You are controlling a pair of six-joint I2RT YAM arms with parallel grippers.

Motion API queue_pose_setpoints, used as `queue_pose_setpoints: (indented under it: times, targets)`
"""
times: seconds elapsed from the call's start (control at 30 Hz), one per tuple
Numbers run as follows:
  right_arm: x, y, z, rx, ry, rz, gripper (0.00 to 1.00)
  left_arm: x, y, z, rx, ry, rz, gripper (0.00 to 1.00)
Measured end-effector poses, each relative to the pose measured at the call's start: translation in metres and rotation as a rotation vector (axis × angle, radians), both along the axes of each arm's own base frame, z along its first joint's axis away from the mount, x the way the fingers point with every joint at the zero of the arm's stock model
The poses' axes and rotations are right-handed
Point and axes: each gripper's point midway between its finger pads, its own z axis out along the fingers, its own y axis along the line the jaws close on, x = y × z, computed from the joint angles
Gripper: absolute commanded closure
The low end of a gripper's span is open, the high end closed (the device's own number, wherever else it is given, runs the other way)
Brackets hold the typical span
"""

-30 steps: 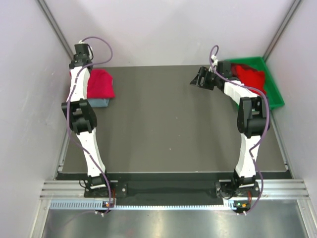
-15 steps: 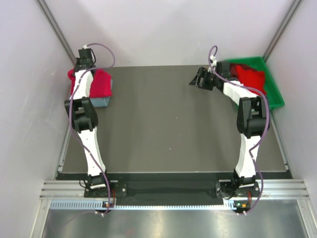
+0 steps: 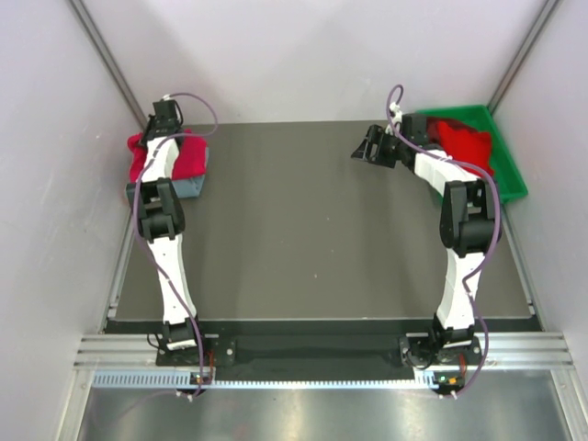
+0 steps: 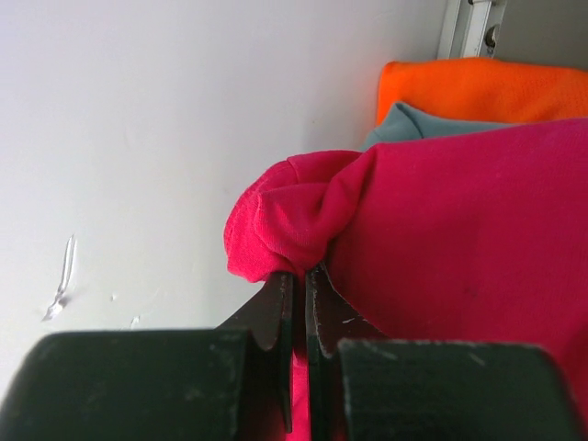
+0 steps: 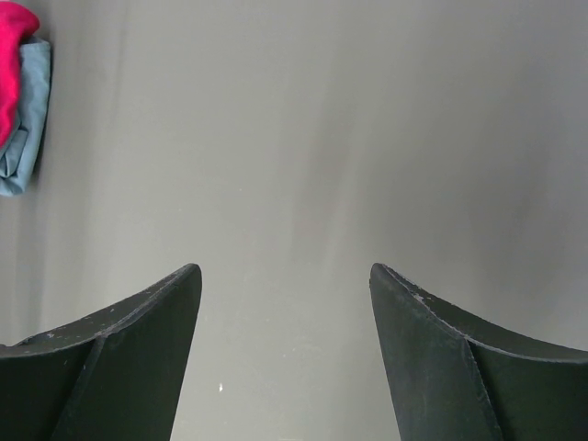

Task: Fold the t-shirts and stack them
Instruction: Neatly place the folded tshirt to the corner

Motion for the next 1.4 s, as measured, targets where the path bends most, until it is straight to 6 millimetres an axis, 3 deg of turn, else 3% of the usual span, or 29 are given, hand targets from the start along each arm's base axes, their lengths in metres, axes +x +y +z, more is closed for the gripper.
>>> queue_pose_setpoints:
  times: [0.23,0.47,0.53,0.57,0.6,0.7,0.77,0.97,1.03,1.1,1.17,1.23,1.3,1.4]
  targets:
    - [0.0,0.0,0.0,-0.005,-0.004,0.004,0.25,0.008,0.004,-0.009,0.039,0.01,-0.01,1.0]
    - [-0.001,0.003,0.0,-0.006,-0.005,0.01,0.25,0.011,0.005,-0.003,0.045,-0.015,-0.01,1.0]
    - [-0.001,0.004,0.0,-0.005,-0.004,0.012,0.25,0.011,0.005,-0.003,0.046,-0.013,-0.01,0.9]
    - [-0.001,0.004,0.0,-0.005,-0.005,0.012,0.25,0.011,0.005,-0.003,0.047,-0.014,-0.007,0.78]
    - [-0.001,0.004,0.0,-0.005,-0.004,0.012,0.25,0.011,0.005,-0.002,0.051,-0.015,-0.008,0.47]
    - [-0.001,0.004,0.0,-0.005,-0.005,0.012,0.25,0.013,0.004,0.003,0.066,-0.037,0.004,0.25]
    - [-0.001,0.004,0.0,-0.005,-0.006,0.012,0.25,0.014,0.004,0.007,0.074,-0.059,0.014,0.17]
    - [-0.002,0.005,0.0,-0.005,-0.006,0.014,0.25,0.021,-0.015,0.022,0.079,-0.119,0.014,0.13]
    - [-0.002,0.006,0.0,-0.005,-0.005,0.015,0.25,0.024,-0.035,0.032,0.067,-0.142,-0.02,0.14]
    - [-0.002,0.007,0.0,-0.005,-0.005,0.016,0.25,0.026,-0.07,0.051,0.045,-0.18,-0.085,0.14]
    - [-0.002,0.007,0.0,-0.006,-0.006,0.017,0.25,0.024,-0.113,0.07,0.008,-0.208,-0.169,0.14]
    - [-0.002,0.006,0.0,-0.007,-0.006,0.016,0.25,0.02,-0.165,0.099,-0.059,-0.271,-0.263,0.14]
    - [-0.002,0.006,0.0,-0.009,-0.008,0.016,0.25,0.017,-0.221,0.115,-0.139,-0.309,-0.359,0.17]
    - [-0.002,0.006,0.002,-0.012,-0.014,0.016,0.25,0.004,-0.277,0.122,-0.284,-0.331,-0.452,0.27]
